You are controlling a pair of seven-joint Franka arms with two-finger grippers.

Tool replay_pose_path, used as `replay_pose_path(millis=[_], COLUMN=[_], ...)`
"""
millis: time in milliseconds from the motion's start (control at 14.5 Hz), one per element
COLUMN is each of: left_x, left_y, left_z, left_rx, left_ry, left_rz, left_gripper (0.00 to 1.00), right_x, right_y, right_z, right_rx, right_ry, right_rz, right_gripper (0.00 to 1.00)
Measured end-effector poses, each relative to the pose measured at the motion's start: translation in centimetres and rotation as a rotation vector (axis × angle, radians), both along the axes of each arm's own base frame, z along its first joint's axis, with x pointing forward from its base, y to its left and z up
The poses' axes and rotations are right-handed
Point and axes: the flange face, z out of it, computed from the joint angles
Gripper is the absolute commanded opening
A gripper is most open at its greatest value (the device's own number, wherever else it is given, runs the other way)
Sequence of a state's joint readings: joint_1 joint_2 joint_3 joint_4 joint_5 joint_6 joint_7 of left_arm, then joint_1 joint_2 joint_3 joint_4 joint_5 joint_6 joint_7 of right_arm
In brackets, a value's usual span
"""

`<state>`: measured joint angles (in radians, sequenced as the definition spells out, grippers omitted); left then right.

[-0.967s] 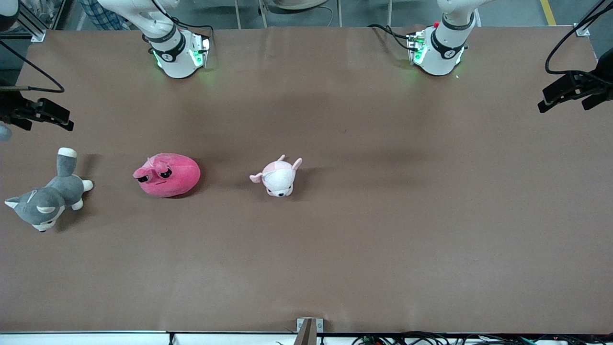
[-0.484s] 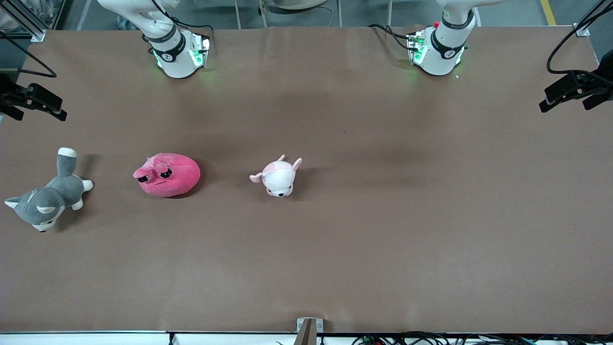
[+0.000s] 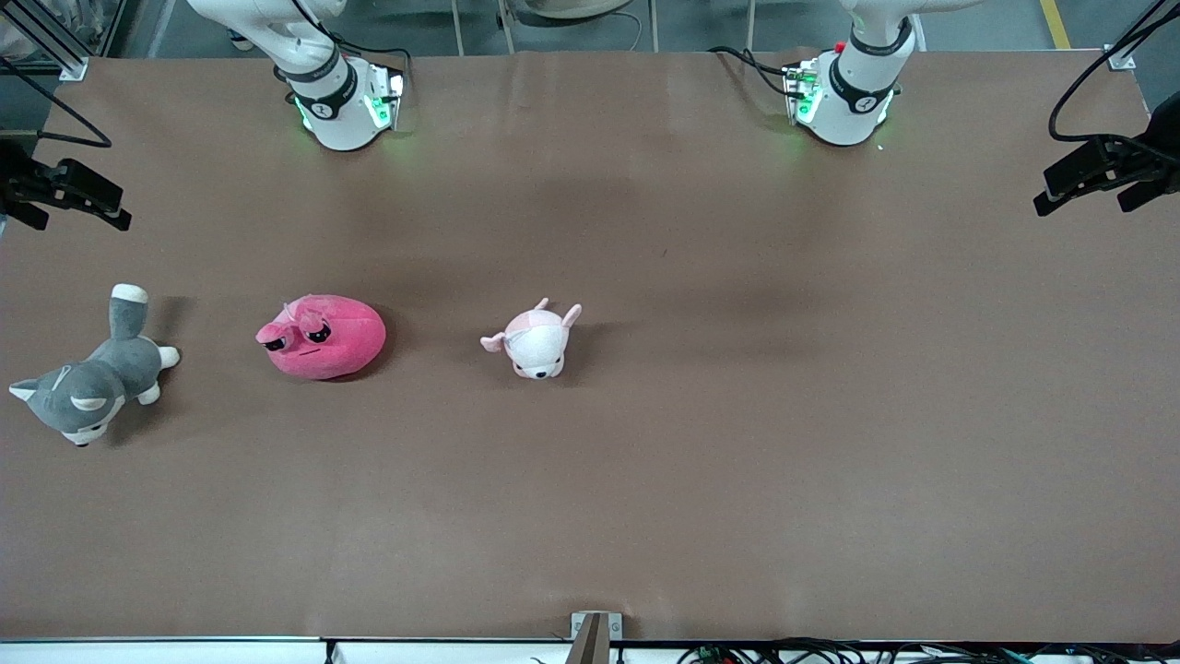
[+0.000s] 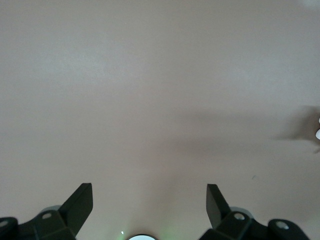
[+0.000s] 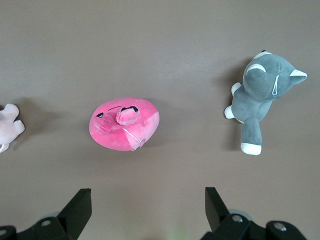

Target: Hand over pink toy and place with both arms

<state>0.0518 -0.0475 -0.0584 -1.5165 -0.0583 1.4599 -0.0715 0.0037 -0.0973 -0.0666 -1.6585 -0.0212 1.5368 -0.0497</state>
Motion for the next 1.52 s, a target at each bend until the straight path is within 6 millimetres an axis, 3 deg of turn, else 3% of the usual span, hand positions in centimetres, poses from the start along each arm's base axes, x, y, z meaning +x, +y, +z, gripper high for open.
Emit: replay_pose_path(millis=[1520], left_x=[0.03], left_y=[-0.11], left_z=[0.05], left_rx=[0.000], left_ry=[-0.004], left_rz=[-0.004], left_gripper=[1.00], right_x=[-0.60], right_y=[0.74], right_z=[0.26], right_rx=[0.029], right_ry=[0.018], right_rz=[0.009], right_gripper=[1.00])
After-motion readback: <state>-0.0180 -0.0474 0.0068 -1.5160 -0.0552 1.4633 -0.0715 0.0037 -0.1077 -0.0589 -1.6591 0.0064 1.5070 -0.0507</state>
